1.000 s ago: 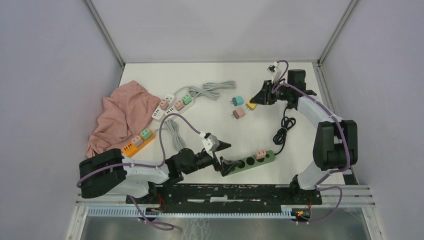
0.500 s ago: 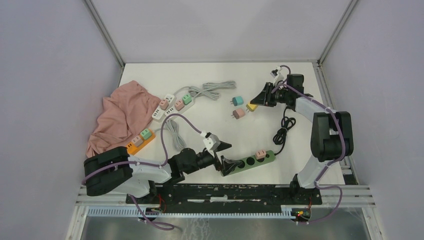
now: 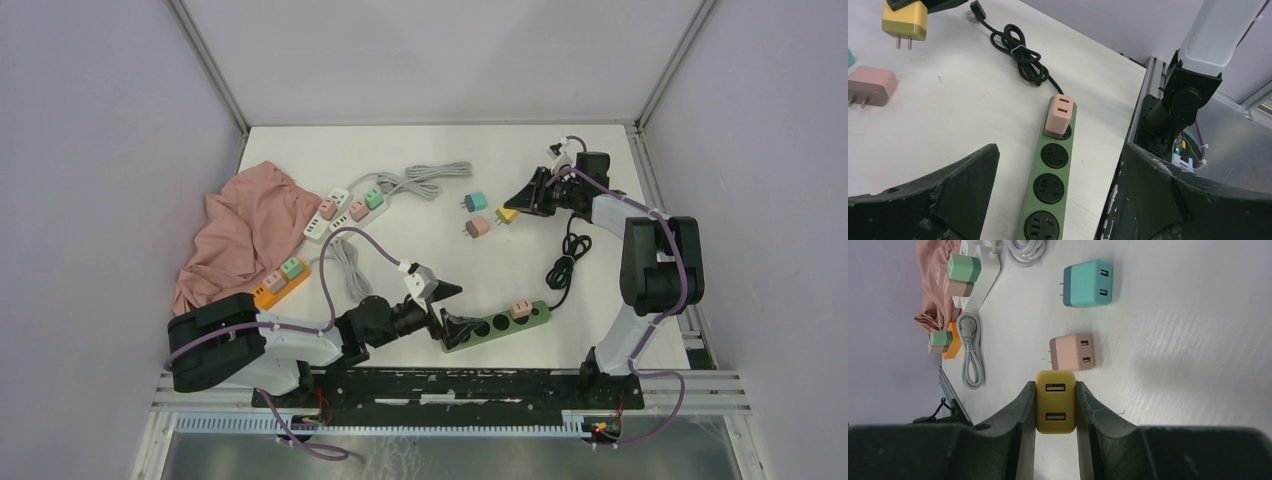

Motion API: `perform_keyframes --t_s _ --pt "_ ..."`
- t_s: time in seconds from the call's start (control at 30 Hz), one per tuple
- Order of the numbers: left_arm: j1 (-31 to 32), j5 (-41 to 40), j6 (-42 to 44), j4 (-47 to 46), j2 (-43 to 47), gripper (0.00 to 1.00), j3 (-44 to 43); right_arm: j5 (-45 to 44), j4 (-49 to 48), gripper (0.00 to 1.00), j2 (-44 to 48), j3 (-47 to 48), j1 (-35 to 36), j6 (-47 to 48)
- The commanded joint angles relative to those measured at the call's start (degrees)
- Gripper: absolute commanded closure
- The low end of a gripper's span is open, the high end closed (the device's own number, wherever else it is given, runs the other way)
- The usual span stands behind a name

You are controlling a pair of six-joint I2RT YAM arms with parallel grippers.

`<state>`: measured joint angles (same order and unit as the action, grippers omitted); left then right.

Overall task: Pull the plug off the socket
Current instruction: Place the plug at the center of the board.

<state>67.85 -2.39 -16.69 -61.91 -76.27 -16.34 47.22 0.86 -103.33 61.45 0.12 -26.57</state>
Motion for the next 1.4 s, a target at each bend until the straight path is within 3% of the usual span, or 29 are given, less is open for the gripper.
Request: perform_keyframes --t_s 0.0,0.5,0.67,0.8,0.83,0.87,0.9,1.37 --pt "-0.3 -1.0 -1.9 -4.3 -0.5 0.01 0.8 -0.2 -2.8 0.80 -0.9 0.2 -0.5 -2.0" --pt "-0.3 -1.0 -2.5 -5.2 -0.5 0.00 1.1 -1.6 -5.8 0.71 -7.9 1.9 -0.6 -8.8" --pt "-0.3 -0.4 -3.0 -4.9 -0.7 0.00 0.5 2.3 -4.6 0.51 -12.6 6.4 -0.5 -9.8" --pt "-0.3 -0.6 -3.3 -4.1 0.2 0.00 0.6 2.4 -1.2 0.32 -11.2 7.0 -0.7 -6.2" --pt "-0.3 -0.7 -3.3 -4.0 0.5 0.01 0.7 2.5 0.6 0.24 -10.6 7.7 -0.8 -4.6" --pt "-0.3 -0.6 -3.3 -3.9 0.6 0.00 0.7 2.5 2.9 0.07 -9.9 8.7 -0.9 -2.9" --pt "-0.3 -0.6 -3.3 -3.8 0.8 0.00 0.7 2.4 4.7 0.01 -9.0 9.3 -1.1 -1.1" --pt "-0.3 -1.5 -3.8 -4.4 3.3 0.01 2.6 7.3 18.2 0.00 8.3 9.4 -1.7 19.2"
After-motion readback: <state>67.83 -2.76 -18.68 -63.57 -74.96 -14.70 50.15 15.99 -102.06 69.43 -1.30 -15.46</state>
